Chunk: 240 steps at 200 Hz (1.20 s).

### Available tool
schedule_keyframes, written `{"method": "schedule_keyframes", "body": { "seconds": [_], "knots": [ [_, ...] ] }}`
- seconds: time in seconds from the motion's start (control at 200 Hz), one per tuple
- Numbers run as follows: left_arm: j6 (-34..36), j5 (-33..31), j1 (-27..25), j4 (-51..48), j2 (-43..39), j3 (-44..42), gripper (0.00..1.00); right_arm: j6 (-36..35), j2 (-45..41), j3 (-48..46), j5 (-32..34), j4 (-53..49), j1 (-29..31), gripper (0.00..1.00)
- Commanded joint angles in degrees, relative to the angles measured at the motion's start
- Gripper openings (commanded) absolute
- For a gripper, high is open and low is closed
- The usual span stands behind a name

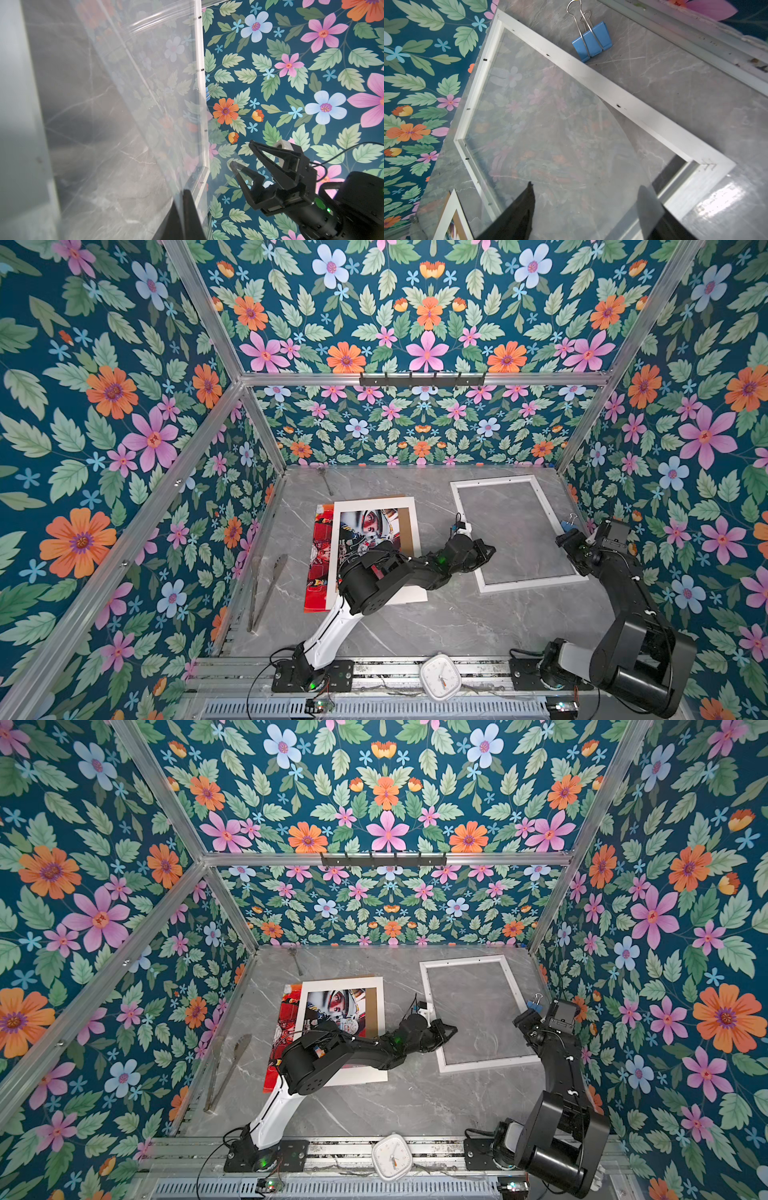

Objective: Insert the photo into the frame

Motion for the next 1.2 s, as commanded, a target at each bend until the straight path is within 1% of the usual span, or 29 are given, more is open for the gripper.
{"method": "schedule_keyframes", "body": {
  "seconds": [0.0,0.035,0.24,0.26,0.285,0.535,0.755,0.96,1.195],
  "knots": [
    [0.6,1.2,-0.1,2.3,0.0,-0.1,0.00,-0.3,-1.0,0.2,3.0,-0.9,0.0,0.87],
    [0.7,1.1,-0.1,2.1,0.0,-0.2,0.00,-0.2,-1.3,0.2,3.5,-0.9,0.0,0.90],
    [0.2,1.2,-0.1,2.4,0.6,-0.1,0.00,-0.2,-1.9,-0.1,4.9,-1.0,0.0,0.93],
    [0.1,1.2,-0.1,2.5,0.6,-0.1,0.00,-0.3,-1.8,0.0,5.2,-1.1,0.1,0.98],
    [0.0,1.2,-0.1,2.7,0.7,-0.1,0.00,-0.2,-1.9,0.0,5.6,-1.3,0.0,0.99],
    [0.1,1.3,0.0,2.2,1.0,0.3,0.00,0.5,-2.8,0.2,9.5,-2.8,0.0,0.99],
    [-0.3,1.5,-0.1,2.0,1.4,0.9,0.00,0.4,-3.2,0.1,8.0,-2.2,0.0,0.99],
    [0.6,0.4,0.0,1.1,0.3,-0.1,0.00,0.3,-3.1,0.0,6.3,-1.6,0.0,0.99],
    [2.7,-0.7,0.0,-2.9,-0.6,0.9,0.00,0.3,-2.8,0.1,4.8,-1.0,0.0,0.99]
  ]
}}
